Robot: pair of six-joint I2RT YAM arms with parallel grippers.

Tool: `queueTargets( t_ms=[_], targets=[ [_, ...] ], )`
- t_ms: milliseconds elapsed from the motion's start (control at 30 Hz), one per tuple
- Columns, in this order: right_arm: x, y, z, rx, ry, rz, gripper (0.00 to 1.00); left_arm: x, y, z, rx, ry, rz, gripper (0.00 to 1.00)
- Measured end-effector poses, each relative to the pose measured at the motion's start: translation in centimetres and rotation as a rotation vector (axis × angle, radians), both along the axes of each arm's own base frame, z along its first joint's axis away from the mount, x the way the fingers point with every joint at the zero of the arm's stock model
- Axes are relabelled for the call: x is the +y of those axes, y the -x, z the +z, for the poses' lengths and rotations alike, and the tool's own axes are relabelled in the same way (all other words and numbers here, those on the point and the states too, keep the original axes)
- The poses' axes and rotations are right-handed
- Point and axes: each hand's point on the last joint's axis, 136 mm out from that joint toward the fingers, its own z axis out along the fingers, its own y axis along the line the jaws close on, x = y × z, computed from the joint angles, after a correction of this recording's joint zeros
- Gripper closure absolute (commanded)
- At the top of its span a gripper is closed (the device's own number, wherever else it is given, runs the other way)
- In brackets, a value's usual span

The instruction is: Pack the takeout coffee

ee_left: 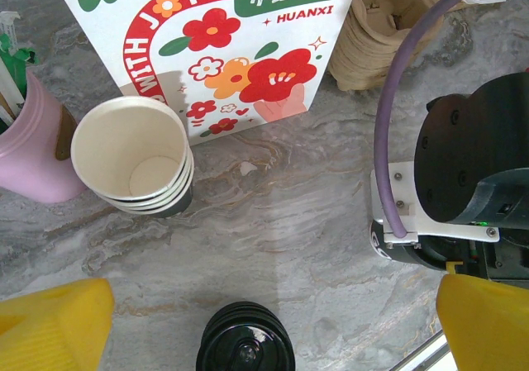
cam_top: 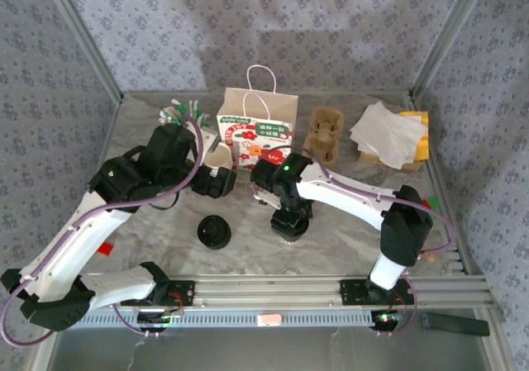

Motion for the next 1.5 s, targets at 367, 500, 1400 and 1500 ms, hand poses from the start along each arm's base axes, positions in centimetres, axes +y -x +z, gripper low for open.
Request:
queueTargets(
  t_ms=[367,500,1400,1500],
  targets=[
    [-0.2,-0.1,0.3,0.002,0.002,-0.01,0.11,0.0,0.0,0.0,0.0,0.0,0.0,0.0],
    [-0.3,-0.2,0.6,0.003,0.004,-0.016,0.11,0.0,0.0,0.0,0.0,0.0,0.0,0.0],
    [1.1,-0.9,1.8,-0.156,0.028,-0.039,0.18,-0.1,-0.1,-0.2,0.004,-0.004,0.0,0.0],
    [1.2,-0.9,1.4,-0.164,0.047,-0.049,0.19,0.1,0.1,-0.3,0.004,-0.004,0.0,0.0]
  ],
)
